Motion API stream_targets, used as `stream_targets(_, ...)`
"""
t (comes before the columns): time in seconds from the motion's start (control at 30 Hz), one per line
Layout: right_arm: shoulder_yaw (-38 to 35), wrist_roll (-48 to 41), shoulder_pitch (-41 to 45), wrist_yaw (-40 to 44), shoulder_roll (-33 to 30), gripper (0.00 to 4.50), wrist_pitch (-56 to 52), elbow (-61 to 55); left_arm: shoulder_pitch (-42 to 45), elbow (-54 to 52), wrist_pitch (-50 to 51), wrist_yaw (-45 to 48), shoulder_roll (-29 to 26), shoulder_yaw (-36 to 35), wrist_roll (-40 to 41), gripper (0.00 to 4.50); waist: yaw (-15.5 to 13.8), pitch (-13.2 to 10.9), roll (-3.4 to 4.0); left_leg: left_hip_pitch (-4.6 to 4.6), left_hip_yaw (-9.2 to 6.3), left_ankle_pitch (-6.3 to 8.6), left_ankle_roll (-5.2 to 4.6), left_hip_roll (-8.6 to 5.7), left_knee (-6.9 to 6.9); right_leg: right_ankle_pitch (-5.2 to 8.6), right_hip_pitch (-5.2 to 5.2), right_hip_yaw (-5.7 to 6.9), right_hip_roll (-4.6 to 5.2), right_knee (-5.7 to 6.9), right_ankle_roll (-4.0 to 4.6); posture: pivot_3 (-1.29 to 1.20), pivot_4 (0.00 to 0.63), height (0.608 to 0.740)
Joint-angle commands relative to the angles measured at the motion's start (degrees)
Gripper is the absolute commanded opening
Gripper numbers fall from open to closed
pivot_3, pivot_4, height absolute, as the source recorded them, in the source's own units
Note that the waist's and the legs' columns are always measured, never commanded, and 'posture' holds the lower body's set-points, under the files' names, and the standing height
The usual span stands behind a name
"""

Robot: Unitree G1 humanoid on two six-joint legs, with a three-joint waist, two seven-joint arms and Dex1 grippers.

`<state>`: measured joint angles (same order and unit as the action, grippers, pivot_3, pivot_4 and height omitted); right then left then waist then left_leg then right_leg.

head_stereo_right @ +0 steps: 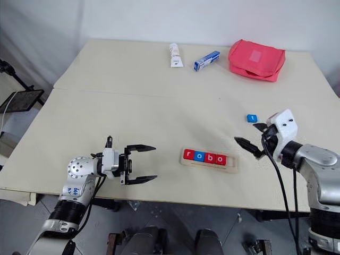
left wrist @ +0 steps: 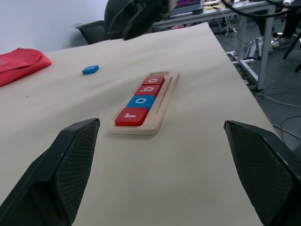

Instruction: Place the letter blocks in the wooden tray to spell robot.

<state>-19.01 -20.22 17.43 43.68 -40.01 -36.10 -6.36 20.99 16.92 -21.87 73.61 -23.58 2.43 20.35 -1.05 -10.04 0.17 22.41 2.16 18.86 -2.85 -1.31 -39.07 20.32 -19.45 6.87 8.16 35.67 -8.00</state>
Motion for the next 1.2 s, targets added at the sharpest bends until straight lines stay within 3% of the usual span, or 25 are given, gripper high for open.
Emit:
stream_targets(0.03, -0.23, 2.00, 6.65, -7.17, 2.30, 4.48, 2.57, 8.37, 1.79, 0.50, -0.21, 0.87, 0.26, 0.19, 0.96, 4.50, 0.11, 0.00, 0.00, 0.00, -0.01, 0.00, 0.00, 0.01, 0.00, 0.00, 0.00, 0.01, -0.02, 0.01, 0.00, 0.00, 0.150, 0.740)
stream_targets(0.43, 6.42, 11.68, 29.57, -16.27, 5.89, 4.48, 19.02, 50.60, 0.49, -2.25, 1.07, 1.24, -1.38, -0.47, 1.39, 4.50, 1.73, 0.00, 0.01, -0.01, -0.01, -0.01, 0.00, 0.02, 0.15, 0.00, -0.13, 0.06, -0.01, 0.15, 0.00, 0.00, 0.150, 0.740)
stream_targets(0.83, 7.15, 13.11, 36.98, -18.34, 8.65, 4.48, 27.51, 69.97, -4.12, -8.26, 3.24, -1.97, -3.59, -1.66, 1.51, 4.50, 2.77, 0.00, 0.03, -0.02, -0.06, -0.02, 0.01, 0.05, 0.17, 0.00, -0.11, 0.02, -0.02, 0.18, 0.00, 0.00, 0.150, 0.740)
stream_targets(0.97, 6.49, 12.59, 37.55, -19.49, 8.95, 3.52, 28.18, 71.81, -4.30, -8.72, 3.39, -2.61, -3.62, -1.51, 1.50, 4.50, 2.70, 0.00, 0.03, -0.02, -0.06, -0.02, 0.02, 0.07, 0.13, 0.00, -0.08, -0.01, -0.03, 0.18, 0.00, 0.00, 0.150, 0.740)
stream_targets(1.17, 6.43, 12.34, 37.35, -19.88, 9.14, 1.48, 28.99, 72.21, -4.27, -8.80, 3.45, -2.98, -3.50, -1.40, 1.36, 4.50, 2.56, 0.00, 0.04, -0.02, -0.11, -0.02, 0.02, 0.04, 0.12, 0.00, -0.06, -0.04, -0.02, 0.18, 0.01, 0.00, 0.150, 0.740)
stream_targets(1.2, 6.07, 11.93, 36.79, -20.06, 9.00, 1.47, 29.05, 70.90, -4.11, -8.62, 3.39, -3.05, -3.38, -1.34, 1.32, 4.50, 2.57, 0.00, 0.03, -0.02, -0.11, -0.02, 0.02, 0.04, 0.12, 0.00, -0.06, -0.03, -0.02, 0.18, 0.01, 0.00, 0.150, 0.740)
